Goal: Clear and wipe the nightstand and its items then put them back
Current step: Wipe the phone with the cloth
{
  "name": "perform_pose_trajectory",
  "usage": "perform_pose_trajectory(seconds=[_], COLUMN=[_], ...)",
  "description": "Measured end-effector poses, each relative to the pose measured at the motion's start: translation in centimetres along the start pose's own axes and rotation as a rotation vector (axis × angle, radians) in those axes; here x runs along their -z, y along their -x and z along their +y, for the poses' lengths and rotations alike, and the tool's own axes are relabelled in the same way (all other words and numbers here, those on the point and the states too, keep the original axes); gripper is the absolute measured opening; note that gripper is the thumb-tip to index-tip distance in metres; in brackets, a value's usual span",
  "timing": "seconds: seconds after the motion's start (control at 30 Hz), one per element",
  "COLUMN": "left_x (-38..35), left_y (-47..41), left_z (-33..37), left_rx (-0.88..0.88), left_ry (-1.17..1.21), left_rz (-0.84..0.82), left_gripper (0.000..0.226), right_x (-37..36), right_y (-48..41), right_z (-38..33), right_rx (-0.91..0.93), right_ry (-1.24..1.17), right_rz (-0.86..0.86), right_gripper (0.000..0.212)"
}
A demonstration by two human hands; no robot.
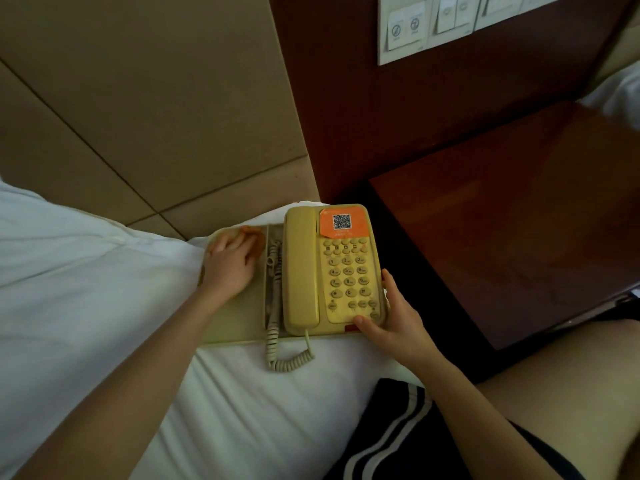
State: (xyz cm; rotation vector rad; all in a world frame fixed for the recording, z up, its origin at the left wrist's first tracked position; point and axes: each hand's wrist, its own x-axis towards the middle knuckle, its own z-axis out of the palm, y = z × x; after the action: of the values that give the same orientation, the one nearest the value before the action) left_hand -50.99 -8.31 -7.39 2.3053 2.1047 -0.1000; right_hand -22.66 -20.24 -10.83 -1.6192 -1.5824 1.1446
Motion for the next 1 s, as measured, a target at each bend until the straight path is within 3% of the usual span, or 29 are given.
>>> perform_pose_trajectory(seconds=[0.13, 0.33, 0.43, 0.57, 0.63, 0.73, 0.9, 1.0], left_x=[-0.2, 0.5, 0.7, -0.3, -0.2, -0.2, 0.2, -0.4], left_y=[2.3, 9.7, 7.8, 1.8, -0.4, -0.3, 6.9, 9.8], left_z=[0.2, -2.0, -2.5, -0.7, 0.1, 0.6, -0.4, -1.8], left_rx=[-0.051, -0.391, -0.276, 0.003, 0.055, -0.015, -0.322, -0.272], left_ry=[-0.058, -0.027, -0.039, -0.014, 0.020, 0.044, 0.126, 0.128], left_rz=[-0.007, 0.049, 0.034, 0.060, 0.049, 0.051, -0.040, -0.021], left_gripper=[0.048, 0.051, 0.057, 0.045, 0.042, 0.041, 0.042, 0.038], right_x=[0.2, 0.1, 0.0, 0.1, 0.2, 0.3, 0.7, 0.8], right_y=[0.1, 0.2, 0.3, 0.2, 0.2, 0.1, 0.3, 0.3], right_z=[-0.3, -0.1, -0.1, -0.2, -0.1, 0.0, 0.0, 0.0], right_rx=[-0.012, -0.063, -0.083, -0.099, -0.125, -0.156, -0.172, -0.177], right_ry=[0.007, 0.007, 0.008, 0.011, 0.048, 0.106, 0.120, 0.110], right_rz=[-0.010, -0.028, -0.038, -0.034, -0.031, -0.035, -0.069, -0.087], right_gripper=[0.093, 0.094, 0.095, 0.095, 0.098, 0.099, 0.097, 0.096])
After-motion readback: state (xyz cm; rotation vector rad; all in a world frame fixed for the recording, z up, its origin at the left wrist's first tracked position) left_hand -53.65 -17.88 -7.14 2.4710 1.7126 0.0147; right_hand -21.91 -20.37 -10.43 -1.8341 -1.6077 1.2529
